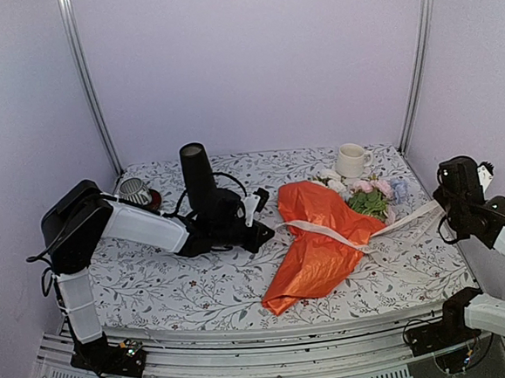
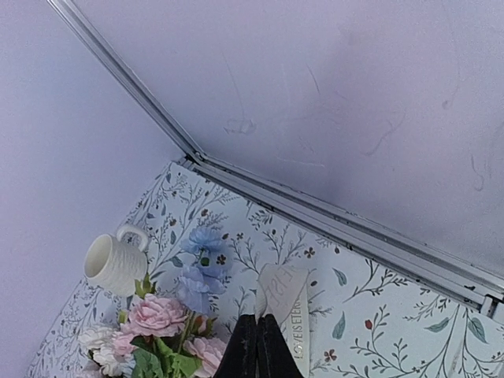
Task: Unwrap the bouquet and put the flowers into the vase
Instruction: Untie the half-tied ribbon from the folded wrapping paper.
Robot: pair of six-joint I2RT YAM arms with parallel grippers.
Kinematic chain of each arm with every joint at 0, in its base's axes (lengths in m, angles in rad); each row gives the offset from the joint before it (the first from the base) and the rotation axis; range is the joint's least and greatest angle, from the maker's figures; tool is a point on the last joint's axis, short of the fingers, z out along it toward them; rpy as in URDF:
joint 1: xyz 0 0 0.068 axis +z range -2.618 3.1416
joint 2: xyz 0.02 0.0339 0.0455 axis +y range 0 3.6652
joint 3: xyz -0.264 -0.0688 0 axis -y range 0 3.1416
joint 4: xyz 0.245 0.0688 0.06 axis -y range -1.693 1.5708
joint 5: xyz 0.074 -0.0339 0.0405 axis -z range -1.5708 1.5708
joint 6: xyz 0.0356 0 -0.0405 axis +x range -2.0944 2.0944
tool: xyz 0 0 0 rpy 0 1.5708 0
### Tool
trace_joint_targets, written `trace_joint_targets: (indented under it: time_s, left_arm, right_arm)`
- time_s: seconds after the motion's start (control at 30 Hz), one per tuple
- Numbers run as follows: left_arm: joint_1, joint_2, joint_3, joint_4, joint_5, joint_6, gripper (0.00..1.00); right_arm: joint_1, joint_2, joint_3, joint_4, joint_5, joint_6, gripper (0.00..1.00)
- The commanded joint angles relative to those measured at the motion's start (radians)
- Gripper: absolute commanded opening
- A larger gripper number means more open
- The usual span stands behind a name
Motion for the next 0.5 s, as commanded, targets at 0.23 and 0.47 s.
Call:
trace_joint_targets:
  time_s: [0.23,0.47]
  left_arm:
    - [0.01,-0.026,-0.001,-0.008,0.003,-0.004,0.0]
    - [0.008,-0.019,0.001,-0.001,0.01,-0.012,0.0]
  right_arm:
    - [-0.005,0.069,0.167,0.247,0.011,-0.486,0.03]
    - [-0.005,0.094,0.045,0.182,-0.042,-0.36,0.11]
